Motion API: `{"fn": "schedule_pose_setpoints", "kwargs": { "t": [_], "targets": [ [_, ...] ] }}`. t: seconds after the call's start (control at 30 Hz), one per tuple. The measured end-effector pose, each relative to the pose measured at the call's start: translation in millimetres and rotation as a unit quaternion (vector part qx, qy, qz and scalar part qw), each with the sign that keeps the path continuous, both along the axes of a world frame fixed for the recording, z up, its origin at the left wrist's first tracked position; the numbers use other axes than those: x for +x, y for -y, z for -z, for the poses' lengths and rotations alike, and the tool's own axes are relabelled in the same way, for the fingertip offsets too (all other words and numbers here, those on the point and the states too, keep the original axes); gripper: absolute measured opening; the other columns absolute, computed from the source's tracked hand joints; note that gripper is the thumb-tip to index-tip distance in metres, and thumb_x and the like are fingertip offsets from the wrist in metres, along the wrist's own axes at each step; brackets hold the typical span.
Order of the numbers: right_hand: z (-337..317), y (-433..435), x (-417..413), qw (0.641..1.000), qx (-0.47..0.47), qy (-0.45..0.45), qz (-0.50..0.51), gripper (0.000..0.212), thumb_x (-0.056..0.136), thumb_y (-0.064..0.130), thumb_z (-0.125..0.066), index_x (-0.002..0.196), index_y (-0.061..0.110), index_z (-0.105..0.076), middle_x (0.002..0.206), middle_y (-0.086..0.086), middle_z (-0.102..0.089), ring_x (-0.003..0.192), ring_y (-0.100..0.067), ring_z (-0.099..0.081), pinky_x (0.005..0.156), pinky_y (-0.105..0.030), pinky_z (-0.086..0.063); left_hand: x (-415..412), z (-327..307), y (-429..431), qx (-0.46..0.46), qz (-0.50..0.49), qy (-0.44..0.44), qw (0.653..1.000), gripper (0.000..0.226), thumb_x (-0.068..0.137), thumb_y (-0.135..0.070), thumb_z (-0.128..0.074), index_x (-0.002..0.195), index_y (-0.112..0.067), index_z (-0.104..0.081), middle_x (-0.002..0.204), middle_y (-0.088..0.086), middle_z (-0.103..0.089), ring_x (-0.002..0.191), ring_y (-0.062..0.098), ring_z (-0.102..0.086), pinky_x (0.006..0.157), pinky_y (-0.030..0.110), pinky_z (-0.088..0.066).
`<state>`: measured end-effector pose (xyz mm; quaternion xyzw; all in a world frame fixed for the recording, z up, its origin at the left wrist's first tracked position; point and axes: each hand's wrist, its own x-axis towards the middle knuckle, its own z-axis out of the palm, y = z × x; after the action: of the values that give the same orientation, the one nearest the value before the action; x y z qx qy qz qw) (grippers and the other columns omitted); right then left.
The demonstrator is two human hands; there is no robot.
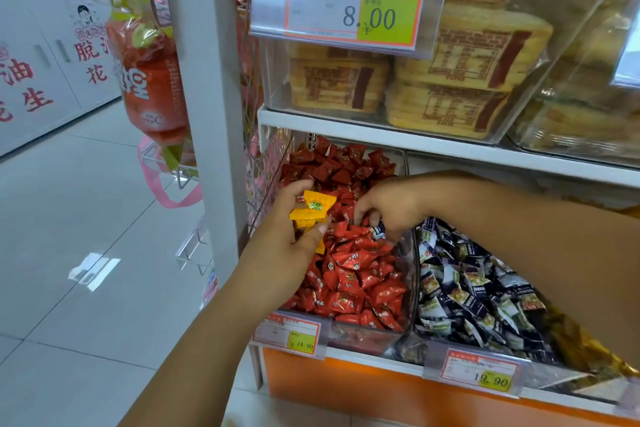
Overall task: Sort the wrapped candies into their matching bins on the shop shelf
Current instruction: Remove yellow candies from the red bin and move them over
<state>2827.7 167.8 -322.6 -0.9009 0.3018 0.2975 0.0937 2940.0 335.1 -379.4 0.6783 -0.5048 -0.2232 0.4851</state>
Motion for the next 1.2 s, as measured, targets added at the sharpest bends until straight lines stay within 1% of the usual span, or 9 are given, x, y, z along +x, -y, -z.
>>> {"fn": "schedule_pose_setpoints", "kwargs": {
  "t": [0.17, 0.3, 0.53, 0.7, 0.8, 0.87, 0.97, 1.1, 1.2],
  "targets": [
    [4, 3, 4, 0.999, -0.006, -0.05, -0.005, 0.093, 0.077, 0.017, -0.078, 0.15, 0.031, -0.023, 0.148, -0.003, -0.04, 0.127, -0.023, -0.044, 0.096, -0.029, -0.04, 1, 3, -2, 0.009, 0.012, 0.0, 1.0, 0.041, 0.095, -0.024, -0.056, 0.122, -0.051, -0.04, 0.097, -0.023, -0.066, 0.092, -0.006, -0.059, 0.083, 0.017, -0.048],
    [10, 3, 4, 0.998, -0.035, -0.044, -0.036, 0.088, 0.078, 0.022, -0.077, 0.149, 0.034, -0.025, 0.144, -0.004, -0.045, 0.114, -0.02, -0.048, 0.076, -0.022, -0.037, -1, 5, -1, 0.024, 0.029, 0.002, 0.999, 0.035, 0.095, -0.024, -0.056, 0.117, -0.05, -0.045, 0.096, -0.02, -0.065, 0.089, 0.005, -0.062, 0.086, 0.037, -0.051],
    [18, -2, 8, 0.99, -0.064, -0.095, -0.081, 0.087, 0.077, 0.021, -0.077, 0.148, 0.029, -0.027, 0.142, -0.006, -0.043, 0.122, -0.026, -0.047, 0.083, -0.028, -0.041, -2, 7, 2, 0.023, 0.026, -0.004, 0.999, 0.03, 0.095, -0.024, -0.057, 0.111, -0.048, -0.049, 0.096, -0.011, -0.067, 0.093, 0.015, -0.063, 0.087, 0.047, -0.051],
    [18, 0, 7, 0.994, -0.058, -0.031, -0.083, 0.056, 0.08, 0.017, -0.074, 0.131, 0.021, -0.051, 0.107, 0.002, -0.058, 0.097, -0.02, -0.052, 0.068, -0.022, -0.039, -3, 3, 0, 0.026, 0.021, 0.002, 0.999, 0.027, 0.094, -0.025, -0.057, 0.107, -0.048, -0.049, 0.094, -0.01, -0.068, 0.086, 0.015, -0.065, 0.083, 0.041, -0.052],
    [11, 7, 4, 0.996, 0.002, 0.086, -0.02, 0.021, 0.079, 0.009, -0.072, 0.096, 0.016, -0.063, 0.073, 0.008, -0.051, 0.072, -0.013, -0.051, 0.05, -0.02, -0.035, -2, 0, 0, 0.025, 0.003, 0.01, 1.0, 0.019, 0.092, -0.028, -0.057, 0.101, -0.043, -0.05, 0.087, 0.002, -0.067, 0.081, 0.027, -0.064, 0.076, 0.043, -0.05],
    [5, 8, 2, 0.984, 0.061, 0.16, 0.039, 0.019, 0.078, 0.005, -0.072, 0.079, 0.017, -0.057, 0.069, 0.005, -0.054, 0.057, -0.008, -0.052, 0.047, -0.017, -0.038, -2, -2, -1, 0.019, -0.014, -0.003, 1.0, 0.013, 0.091, -0.026, -0.057, 0.095, -0.037, -0.051, 0.08, 0.013, -0.062, 0.077, 0.035, -0.062, 0.073, 0.048, -0.05],
    [-5, 4, -2, 0.964, 0.132, 0.199, 0.12, 0.012, 0.085, 0.006, -0.065, 0.095, 0.004, -0.059, 0.064, 0.001, -0.056, 0.048, -0.004, -0.051, 0.042, -0.012, -0.04, -4, -6, -2, 0.013, -0.045, -0.02, 0.999, 0.013, 0.088, -0.022, -0.057, 0.091, -0.033, -0.053, 0.073, 0.016, -0.057, 0.073, 0.037, -0.061, 0.068, 0.049, -0.052],
    [-9, -2, -2, 0.952, 0.168, 0.188, 0.176, 0.022, 0.091, 0.028, -0.062, 0.077, 0.013, -0.056, 0.039, 0.01, -0.052, 0.035, 0.0, -0.043, 0.048, -0.01, -0.039, -6, -10, -2, 0.009, -0.062, -0.035, 0.997, 0.015, 0.088, -0.021, -0.056, 0.091, -0.035, -0.053, 0.075, 0.017, -0.059, 0.073, 0.037, -0.061, 0.067, 0.05, -0.052],
    [-5, -6, 5, 0.937, 0.199, 0.188, 0.218, 0.038, 0.089, 0.046, -0.06, 0.1, 0.009, -0.059, 0.055, 0.004, -0.064, 0.037, -0.001, -0.048, 0.058, -0.015, -0.046, -6, -10, -3, 0.008, -0.059, -0.035, 0.998, 0.012, 0.088, -0.022, -0.056, 0.091, -0.033, -0.053, 0.075, 0.015, -0.058, 0.074, 0.035, -0.061, 0.069, 0.052, -0.054]
  ]
}}
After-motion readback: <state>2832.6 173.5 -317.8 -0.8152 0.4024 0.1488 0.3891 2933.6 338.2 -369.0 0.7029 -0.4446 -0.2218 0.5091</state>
